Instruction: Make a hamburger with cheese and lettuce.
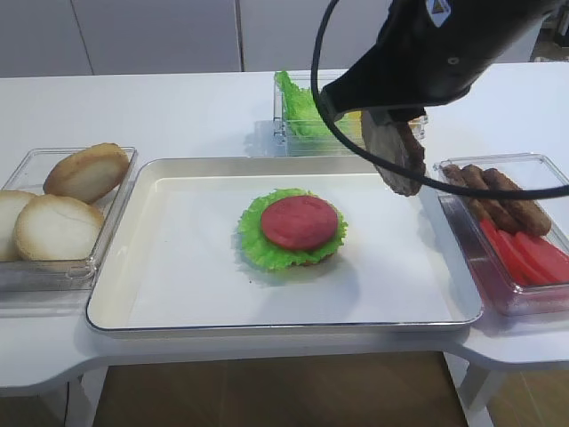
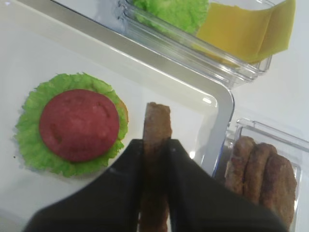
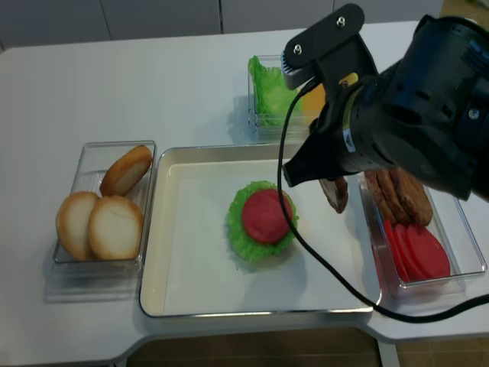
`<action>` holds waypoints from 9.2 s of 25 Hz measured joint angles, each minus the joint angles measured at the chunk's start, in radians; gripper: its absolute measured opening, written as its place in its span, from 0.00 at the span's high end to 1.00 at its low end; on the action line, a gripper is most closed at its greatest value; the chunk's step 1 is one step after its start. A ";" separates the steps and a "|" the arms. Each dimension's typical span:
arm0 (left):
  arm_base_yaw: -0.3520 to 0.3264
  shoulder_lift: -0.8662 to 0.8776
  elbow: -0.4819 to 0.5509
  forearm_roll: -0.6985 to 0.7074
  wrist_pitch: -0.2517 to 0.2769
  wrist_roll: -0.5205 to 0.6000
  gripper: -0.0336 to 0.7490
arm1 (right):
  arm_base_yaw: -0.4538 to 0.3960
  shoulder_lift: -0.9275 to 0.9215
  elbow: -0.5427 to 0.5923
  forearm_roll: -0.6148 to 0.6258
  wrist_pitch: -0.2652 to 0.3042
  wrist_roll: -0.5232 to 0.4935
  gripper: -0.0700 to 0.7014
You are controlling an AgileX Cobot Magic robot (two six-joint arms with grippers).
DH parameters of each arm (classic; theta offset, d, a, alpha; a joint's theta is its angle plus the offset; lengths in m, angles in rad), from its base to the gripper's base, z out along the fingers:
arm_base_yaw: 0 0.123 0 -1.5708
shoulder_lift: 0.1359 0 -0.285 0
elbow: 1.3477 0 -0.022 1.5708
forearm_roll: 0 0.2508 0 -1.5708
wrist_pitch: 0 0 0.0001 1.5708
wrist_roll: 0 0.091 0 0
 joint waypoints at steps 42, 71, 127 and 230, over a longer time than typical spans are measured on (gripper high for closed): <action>0.000 0.000 0.000 0.000 0.000 0.000 0.43 | 0.089 0.277 -0.148 -0.131 -0.038 -0.112 0.75; 0.000 0.000 0.000 0.000 0.000 0.000 0.43 | 0.089 0.331 -0.148 -0.131 -0.032 -0.112 0.75; 0.000 0.000 0.000 0.000 0.000 0.000 0.43 | 0.089 0.337 -0.148 0.087 -0.060 -0.112 0.50; 0.000 0.000 0.000 0.000 0.000 0.000 0.43 | -0.312 0.256 -0.150 0.464 0.106 -0.449 0.59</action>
